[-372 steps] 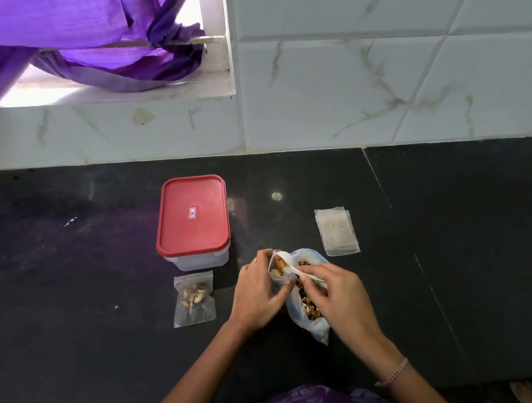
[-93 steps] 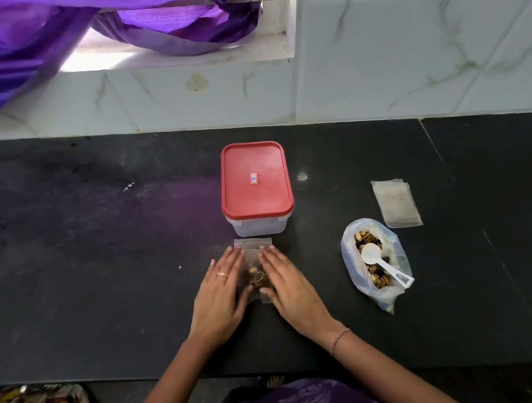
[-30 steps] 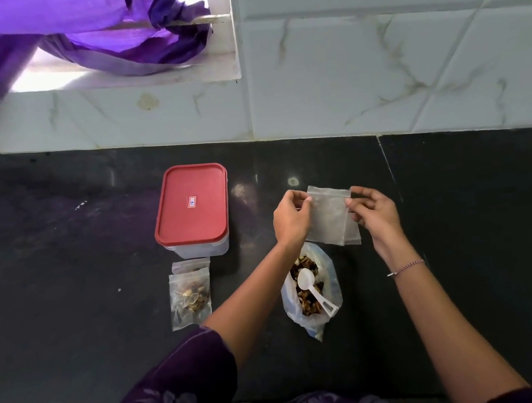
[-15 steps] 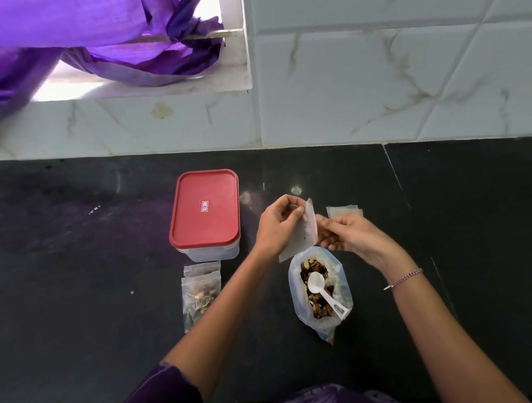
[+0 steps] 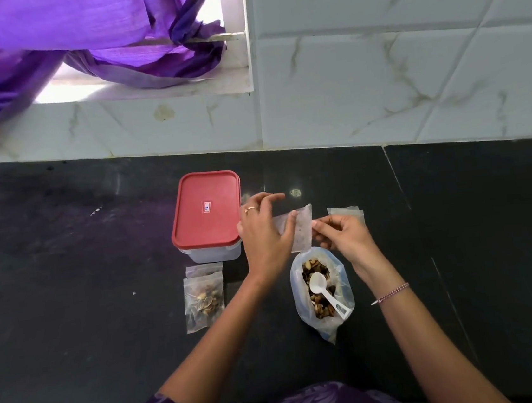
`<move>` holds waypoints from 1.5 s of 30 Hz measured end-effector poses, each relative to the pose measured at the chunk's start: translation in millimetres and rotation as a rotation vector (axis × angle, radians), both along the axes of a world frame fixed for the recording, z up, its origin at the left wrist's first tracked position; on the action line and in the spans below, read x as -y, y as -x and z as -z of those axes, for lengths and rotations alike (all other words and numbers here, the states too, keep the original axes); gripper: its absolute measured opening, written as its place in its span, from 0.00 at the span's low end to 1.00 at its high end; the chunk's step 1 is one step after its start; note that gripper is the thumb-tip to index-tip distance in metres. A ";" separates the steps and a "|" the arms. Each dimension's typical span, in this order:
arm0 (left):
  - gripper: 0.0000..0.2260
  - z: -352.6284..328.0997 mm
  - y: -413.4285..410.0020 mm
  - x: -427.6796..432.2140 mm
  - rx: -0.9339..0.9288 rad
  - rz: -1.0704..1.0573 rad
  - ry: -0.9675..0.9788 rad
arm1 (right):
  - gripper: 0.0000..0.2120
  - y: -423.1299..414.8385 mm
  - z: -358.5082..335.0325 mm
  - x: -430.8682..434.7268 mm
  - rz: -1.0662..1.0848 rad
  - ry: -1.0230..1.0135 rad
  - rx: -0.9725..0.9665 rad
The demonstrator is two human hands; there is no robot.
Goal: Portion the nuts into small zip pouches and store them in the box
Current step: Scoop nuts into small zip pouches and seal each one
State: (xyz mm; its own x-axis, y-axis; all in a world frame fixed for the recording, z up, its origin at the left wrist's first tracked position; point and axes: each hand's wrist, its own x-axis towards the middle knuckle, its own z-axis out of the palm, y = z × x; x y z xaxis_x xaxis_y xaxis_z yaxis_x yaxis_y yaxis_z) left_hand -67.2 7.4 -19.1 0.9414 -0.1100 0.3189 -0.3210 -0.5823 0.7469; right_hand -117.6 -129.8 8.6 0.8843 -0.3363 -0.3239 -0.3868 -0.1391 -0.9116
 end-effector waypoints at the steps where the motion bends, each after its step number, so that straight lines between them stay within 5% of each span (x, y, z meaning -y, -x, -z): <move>1: 0.12 -3.0 5.1 -0.5 0.005 0.009 0.043 | 0.06 0.2 0.9 -2.2 0.016 0.030 0.025; 7: 0.05 -3.7 14.5 -3.7 -0.337 0.098 0.216 | 0.04 1.1 6.5 -13.7 0.028 0.139 0.062; 14: 0.05 -9.4 17.2 -15.8 -0.091 -0.045 -0.034 | 0.04 10.5 3.7 -20.0 0.035 0.843 0.298; 25: 0.07 -7.7 19.3 -10.3 -0.085 0.087 0.091 | 0.16 0.3 3.2 -30.8 0.050 0.091 0.150; 31: 0.10 -6.0 20.2 -15.3 0.040 0.064 0.022 | 0.16 5.1 4.4 -29.7 -0.038 0.908 0.267; 37: 0.10 -7.4 24.6 -10.7 0.078 0.204 0.090 | 0.14 2.7 3.1 -36.3 -0.014 0.569 0.187; 42: 0.10 -2.9 23.6 -15.7 0.066 0.225 0.131 | 0.21 4.7 1.0 -28.5 -0.024 0.800 0.140; 45: 0.06 -2.2 26.3 -16.0 0.089 0.367 0.154 | 0.22 1.4 -4.1 -27.5 -0.105 0.741 0.047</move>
